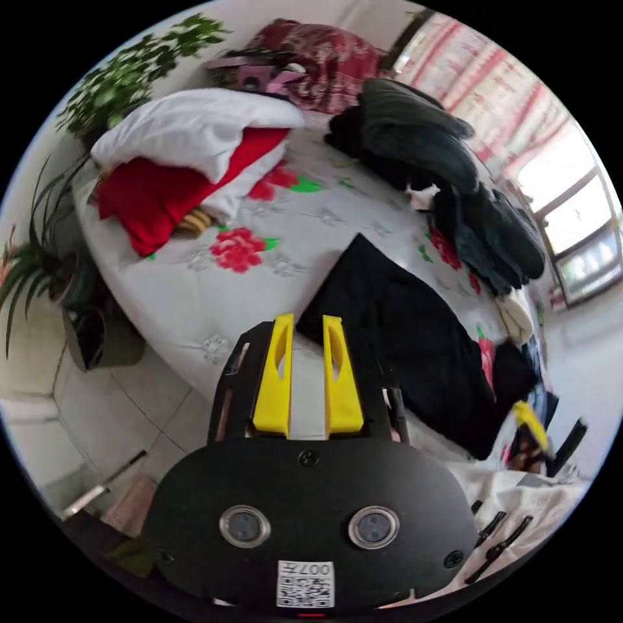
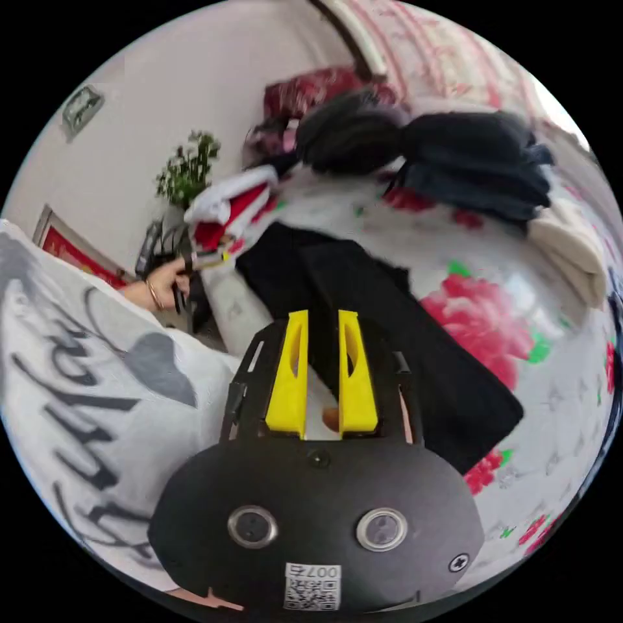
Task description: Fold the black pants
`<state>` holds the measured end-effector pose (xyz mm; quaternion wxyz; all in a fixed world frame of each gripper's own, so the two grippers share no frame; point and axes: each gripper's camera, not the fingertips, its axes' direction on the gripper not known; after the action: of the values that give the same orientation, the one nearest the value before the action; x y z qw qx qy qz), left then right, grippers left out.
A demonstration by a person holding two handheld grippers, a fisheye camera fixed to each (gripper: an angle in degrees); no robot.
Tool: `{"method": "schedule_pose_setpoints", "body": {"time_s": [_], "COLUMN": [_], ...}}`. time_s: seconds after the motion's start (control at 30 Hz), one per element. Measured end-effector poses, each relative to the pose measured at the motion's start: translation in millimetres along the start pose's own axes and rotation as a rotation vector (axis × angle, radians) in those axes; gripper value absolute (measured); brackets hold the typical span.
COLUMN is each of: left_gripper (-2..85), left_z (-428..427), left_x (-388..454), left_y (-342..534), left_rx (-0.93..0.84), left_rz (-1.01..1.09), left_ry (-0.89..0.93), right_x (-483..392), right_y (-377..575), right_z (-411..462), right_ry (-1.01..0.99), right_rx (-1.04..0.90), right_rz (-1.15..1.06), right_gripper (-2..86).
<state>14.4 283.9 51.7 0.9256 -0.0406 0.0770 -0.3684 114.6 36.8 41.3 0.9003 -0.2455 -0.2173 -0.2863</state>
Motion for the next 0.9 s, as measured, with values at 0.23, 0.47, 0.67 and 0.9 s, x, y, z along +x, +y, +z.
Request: {"method": "schedule_pose_setpoints", "body": {"time_s": [0.23, 0.47, 0.67, 0.9], "left_gripper": [11.7, 8.8, 5.5, 5.2], "left_z": [30, 56, 52, -35], "left_x": [-40, -61, -64, 77], "left_y": [-8, -23, -38, -52], "left_rx": [-0.058, -0.063, -0.05, 0.023], "left_rz": [-0.105, -0.167, -0.14, 0.456], "left_ry": [0.228, 0.28, 0.421, 0.687], "right_x": [-7, 4, 39, 85], "right_y": [-17, -9, 15, 74], "right_z": [29, 18, -24, -98], "right_ry": [-0.035, -0.009, 0.022, 0.153], "right_rx": [-0.14, -0.124, -0.006, 0.174], "right_rz": [-0.023, 0.08, 0.248, 0.453], "right_gripper": [2.8, 2.0, 0.6, 0.3]}}
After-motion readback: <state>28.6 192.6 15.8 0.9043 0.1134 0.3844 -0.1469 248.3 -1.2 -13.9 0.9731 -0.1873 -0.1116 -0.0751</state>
